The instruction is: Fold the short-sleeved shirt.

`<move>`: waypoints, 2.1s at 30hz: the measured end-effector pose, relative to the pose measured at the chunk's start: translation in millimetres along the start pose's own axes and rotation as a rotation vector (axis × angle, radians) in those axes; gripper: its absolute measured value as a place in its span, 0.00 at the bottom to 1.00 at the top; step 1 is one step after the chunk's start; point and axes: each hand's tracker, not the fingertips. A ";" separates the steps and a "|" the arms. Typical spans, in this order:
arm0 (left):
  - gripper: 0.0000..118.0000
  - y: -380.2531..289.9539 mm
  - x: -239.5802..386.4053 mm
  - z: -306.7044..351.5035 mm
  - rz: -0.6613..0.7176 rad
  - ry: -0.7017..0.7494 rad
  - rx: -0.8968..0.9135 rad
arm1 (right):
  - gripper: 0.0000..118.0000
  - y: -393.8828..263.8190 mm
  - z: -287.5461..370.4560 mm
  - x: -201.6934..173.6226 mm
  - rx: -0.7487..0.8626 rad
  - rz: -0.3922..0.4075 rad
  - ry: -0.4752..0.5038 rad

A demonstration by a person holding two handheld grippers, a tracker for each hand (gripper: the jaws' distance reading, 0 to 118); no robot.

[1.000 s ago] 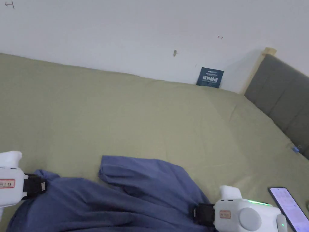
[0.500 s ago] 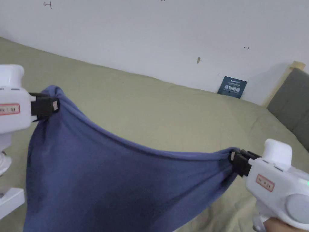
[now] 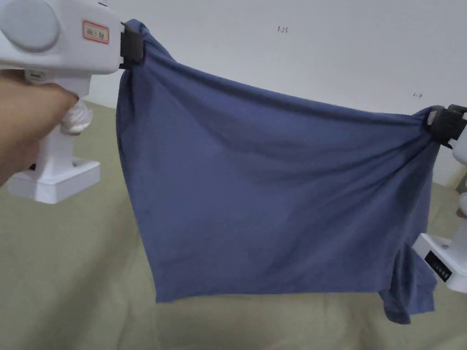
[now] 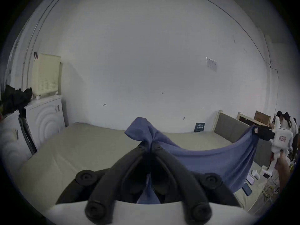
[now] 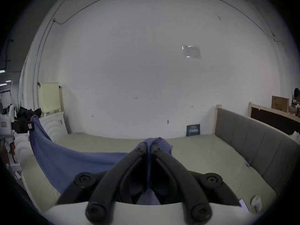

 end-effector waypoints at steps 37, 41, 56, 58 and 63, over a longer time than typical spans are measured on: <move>0.03 -299.9 -23.3 47.6 0.153 0.107 -0.334 | 0.03 -273.6 62.4 28.9 -0.364 -0.041 0.001; 0.03 -320.7 -20.4 63.3 0.146 0.116 -0.423 | 0.03 -302.9 73.2 32.3 -0.500 -0.104 -0.064; 0.94 -322.0 -0.8 129.5 0.281 0.080 -0.200 | 0.89 -286.8 149.0 16.1 -0.232 -0.126 0.056; 0.94 -316.1 13.0 153.3 0.217 0.124 -0.082 | 0.89 -273.3 174.0 1.3 -0.132 -0.056 0.041; 0.90 -319.7 41.6 202.0 0.098 0.166 0.057 | 0.79 -263.4 227.9 -30.5 0.011 0.078 0.010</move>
